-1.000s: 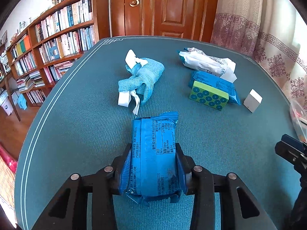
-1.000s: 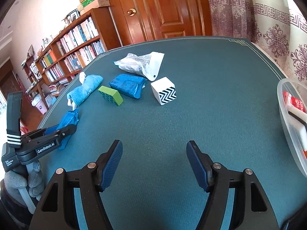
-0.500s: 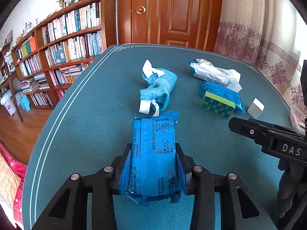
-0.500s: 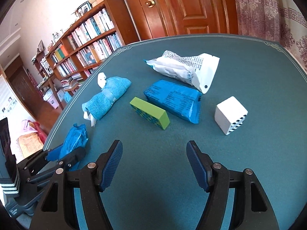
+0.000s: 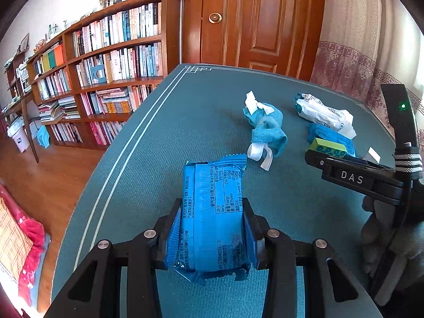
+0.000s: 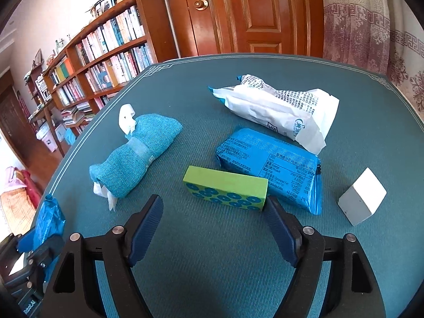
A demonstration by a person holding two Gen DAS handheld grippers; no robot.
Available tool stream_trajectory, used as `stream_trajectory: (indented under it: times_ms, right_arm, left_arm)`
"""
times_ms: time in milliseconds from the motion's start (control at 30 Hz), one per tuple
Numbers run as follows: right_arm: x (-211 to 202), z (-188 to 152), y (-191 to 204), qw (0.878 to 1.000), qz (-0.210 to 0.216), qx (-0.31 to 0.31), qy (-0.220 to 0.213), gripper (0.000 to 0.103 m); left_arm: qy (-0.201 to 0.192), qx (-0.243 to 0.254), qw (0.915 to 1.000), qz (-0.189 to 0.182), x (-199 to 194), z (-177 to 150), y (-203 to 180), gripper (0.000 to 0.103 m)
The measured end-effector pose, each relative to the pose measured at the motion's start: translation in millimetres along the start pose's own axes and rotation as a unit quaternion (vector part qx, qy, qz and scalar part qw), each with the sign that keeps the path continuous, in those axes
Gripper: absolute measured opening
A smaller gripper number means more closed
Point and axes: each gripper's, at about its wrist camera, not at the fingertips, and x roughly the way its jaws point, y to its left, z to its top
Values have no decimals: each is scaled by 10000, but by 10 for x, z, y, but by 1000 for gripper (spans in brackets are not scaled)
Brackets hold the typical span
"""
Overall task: Organize objects
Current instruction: 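Grasp the green blue-dotted block with the right tool while the left tool holds the blue packet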
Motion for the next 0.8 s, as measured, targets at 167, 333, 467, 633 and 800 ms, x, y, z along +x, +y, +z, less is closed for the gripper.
stream_trajectory:
  times_ms: [167, 333, 467, 633, 800]
  right_arm:
    - [25, 19, -9, 9998, -203, 35, 6, 79]
    - [56, 80, -92, 9996, -250, 119, -7, 79]
    - [78, 109, -129, 9997, -198, 140, -9, 79]
    - [89, 120, -135, 9996, -241, 124, -18, 72]
    - [87, 120, -119, 9997, -222, 99, -33, 64]
  left_arm:
    - [18, -48, 10000, -84, 13, 0, 23, 43]
    - [84, -47, 9999, -99, 47, -18, 15, 43]
    - [111, -42, 9999, -63, 60, -29, 9, 43]
    - [141, -9, 9999, -29, 88, -27, 12, 43]
    - [155, -16, 9999, -8, 103, -26, 36, 43]
